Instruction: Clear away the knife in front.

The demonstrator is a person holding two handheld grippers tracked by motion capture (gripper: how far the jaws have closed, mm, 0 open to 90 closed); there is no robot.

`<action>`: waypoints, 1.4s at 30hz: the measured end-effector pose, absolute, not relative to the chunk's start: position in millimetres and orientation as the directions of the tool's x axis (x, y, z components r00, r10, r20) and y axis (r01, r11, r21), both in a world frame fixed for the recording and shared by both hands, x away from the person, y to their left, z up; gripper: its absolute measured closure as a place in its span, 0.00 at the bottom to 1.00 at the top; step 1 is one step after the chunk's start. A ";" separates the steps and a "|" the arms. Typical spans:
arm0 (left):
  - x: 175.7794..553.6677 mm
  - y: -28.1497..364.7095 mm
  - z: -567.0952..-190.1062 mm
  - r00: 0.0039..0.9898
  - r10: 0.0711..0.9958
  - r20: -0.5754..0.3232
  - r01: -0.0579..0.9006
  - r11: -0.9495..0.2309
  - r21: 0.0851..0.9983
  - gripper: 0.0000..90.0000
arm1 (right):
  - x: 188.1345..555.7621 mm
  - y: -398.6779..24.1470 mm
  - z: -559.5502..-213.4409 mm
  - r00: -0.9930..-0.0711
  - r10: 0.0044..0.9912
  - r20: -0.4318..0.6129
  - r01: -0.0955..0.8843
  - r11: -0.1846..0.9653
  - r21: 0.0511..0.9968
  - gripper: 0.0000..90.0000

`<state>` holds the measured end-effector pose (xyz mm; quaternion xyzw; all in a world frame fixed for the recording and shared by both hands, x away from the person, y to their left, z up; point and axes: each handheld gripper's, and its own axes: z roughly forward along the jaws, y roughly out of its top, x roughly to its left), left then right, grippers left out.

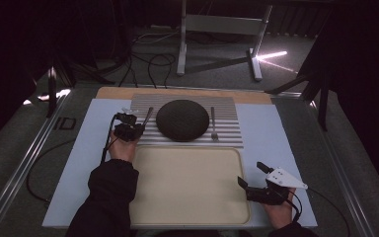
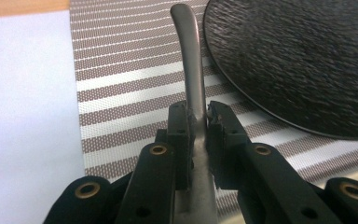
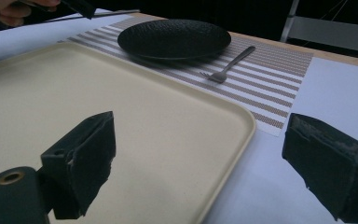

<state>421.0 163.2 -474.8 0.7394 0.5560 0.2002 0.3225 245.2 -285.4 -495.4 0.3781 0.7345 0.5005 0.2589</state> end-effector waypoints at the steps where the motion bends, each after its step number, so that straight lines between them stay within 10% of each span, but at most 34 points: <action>1: 415.3 162.1 -471.6 0.308 0.950 -0.054 0.681 -0.181 0.710 0.90 | 245.0 -285.3 -495.3 -0.580 0.815 0.000 0.298 0.212 0.931 0.10; 42: 311.0 136.5 -486.3 0.267 0.962 -0.053 0.642 -0.137 0.755 0.90 | 244.6 -282.2 -494.9 -0.582 0.813 0.000 0.299 0.214 0.930 0.10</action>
